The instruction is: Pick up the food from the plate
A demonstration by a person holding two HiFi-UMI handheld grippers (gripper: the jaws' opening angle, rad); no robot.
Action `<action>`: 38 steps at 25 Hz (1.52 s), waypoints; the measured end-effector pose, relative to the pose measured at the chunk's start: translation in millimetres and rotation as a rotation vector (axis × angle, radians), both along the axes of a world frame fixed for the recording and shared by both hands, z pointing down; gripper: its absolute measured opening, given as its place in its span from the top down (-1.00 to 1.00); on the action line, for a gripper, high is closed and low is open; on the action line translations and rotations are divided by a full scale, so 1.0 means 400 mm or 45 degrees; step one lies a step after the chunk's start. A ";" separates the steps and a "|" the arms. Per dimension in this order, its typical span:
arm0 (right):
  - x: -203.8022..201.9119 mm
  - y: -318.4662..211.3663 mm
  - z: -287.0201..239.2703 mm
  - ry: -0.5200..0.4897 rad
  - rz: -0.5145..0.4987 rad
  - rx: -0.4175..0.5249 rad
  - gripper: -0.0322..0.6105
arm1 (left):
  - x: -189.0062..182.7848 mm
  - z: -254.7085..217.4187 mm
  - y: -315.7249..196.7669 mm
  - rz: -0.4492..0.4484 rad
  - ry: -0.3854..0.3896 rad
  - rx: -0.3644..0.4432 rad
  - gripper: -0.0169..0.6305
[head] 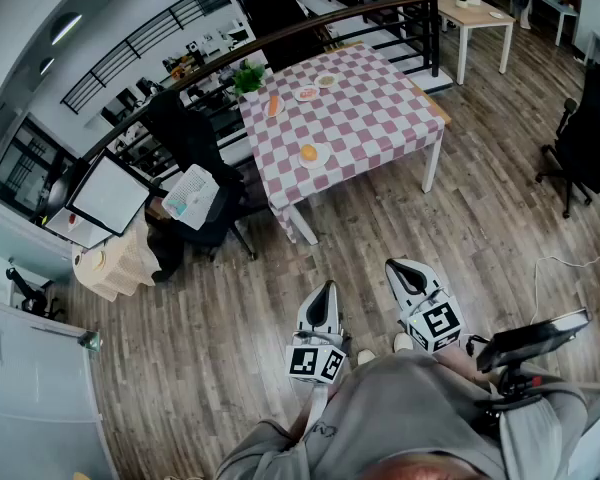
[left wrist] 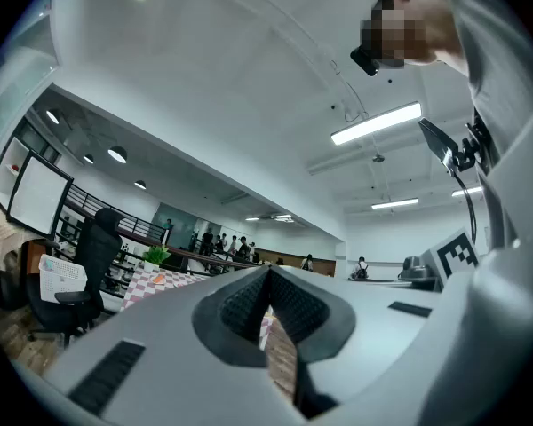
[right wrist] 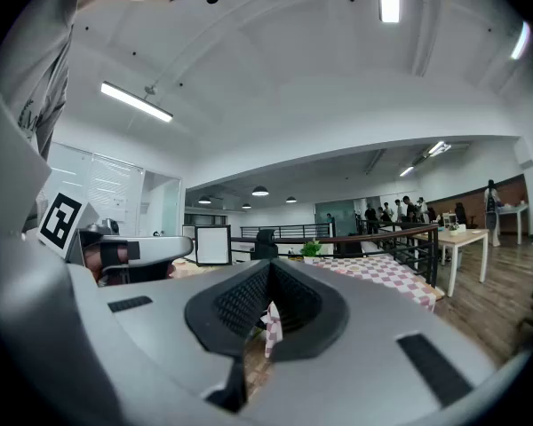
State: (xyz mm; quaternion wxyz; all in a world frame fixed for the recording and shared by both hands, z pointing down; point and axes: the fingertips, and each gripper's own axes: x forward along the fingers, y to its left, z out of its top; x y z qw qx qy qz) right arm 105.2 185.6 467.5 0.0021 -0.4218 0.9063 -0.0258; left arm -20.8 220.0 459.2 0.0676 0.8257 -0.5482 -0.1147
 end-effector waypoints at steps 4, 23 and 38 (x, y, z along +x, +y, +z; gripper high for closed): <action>0.021 0.009 0.012 -0.003 0.001 -0.023 0.86 | 0.022 -0.014 0.002 0.000 -0.033 0.015 0.92; 0.049 0.011 0.087 0.060 -0.134 -0.073 0.86 | 0.094 0.036 0.011 -0.148 -0.085 -0.050 0.91; 0.098 0.007 0.190 0.110 -0.186 -0.165 0.86 | 0.202 0.084 0.004 -0.132 -0.249 -0.042 0.91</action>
